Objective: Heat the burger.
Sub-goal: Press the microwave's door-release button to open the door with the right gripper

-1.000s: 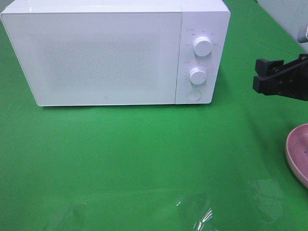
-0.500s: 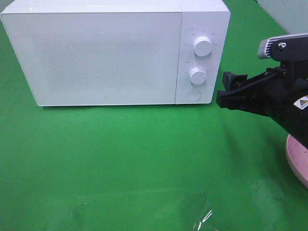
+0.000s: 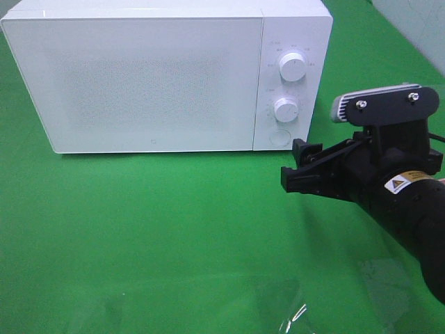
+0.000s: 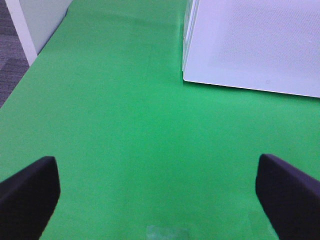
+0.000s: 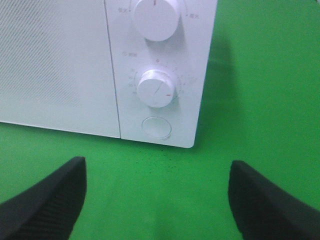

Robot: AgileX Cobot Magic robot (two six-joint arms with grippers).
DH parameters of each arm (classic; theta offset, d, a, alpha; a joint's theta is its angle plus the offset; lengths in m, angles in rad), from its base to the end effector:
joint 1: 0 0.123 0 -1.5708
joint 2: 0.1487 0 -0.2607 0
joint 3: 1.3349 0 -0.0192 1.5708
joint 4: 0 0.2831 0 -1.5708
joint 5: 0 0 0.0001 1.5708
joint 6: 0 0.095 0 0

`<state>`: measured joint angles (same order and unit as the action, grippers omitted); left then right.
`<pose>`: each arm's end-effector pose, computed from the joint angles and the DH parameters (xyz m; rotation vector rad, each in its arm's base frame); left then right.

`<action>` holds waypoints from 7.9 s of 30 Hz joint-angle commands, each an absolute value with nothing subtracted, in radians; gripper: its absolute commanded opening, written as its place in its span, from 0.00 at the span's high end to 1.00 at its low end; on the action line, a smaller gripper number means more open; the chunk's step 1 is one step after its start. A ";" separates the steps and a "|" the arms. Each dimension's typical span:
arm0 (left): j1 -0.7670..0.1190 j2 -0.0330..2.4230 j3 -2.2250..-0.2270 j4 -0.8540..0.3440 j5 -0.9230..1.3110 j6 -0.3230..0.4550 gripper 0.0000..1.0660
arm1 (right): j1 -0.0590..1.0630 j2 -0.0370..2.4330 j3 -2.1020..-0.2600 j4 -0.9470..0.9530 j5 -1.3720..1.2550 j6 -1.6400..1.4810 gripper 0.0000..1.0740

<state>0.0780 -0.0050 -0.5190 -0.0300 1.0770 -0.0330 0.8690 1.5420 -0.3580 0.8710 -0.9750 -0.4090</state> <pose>0.0477 0.0012 0.2958 -0.1109 2.0332 -0.0076 0.2053 0.1497 0.1143 -0.1775 1.8218 0.0812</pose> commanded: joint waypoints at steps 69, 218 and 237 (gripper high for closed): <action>0.080 -0.027 -0.516 -0.038 1.067 -0.033 0.07 | 0.664 1.913 -0.672 0.726 -0.854 1.276 1.00; 0.080 -0.020 -0.516 -0.037 1.067 -0.033 0.07 | 0.649 2.072 -0.810 0.732 -1.024 1.300 1.00; 0.080 -0.020 -0.516 -0.037 1.067 -0.033 0.07 | 0.642 1.806 -0.705 0.736 -0.640 0.729 0.99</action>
<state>0.0780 -0.0050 -0.5190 -0.0300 1.0770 -0.0320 0.6440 1.8180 -0.7060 0.7460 -0.6690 0.7780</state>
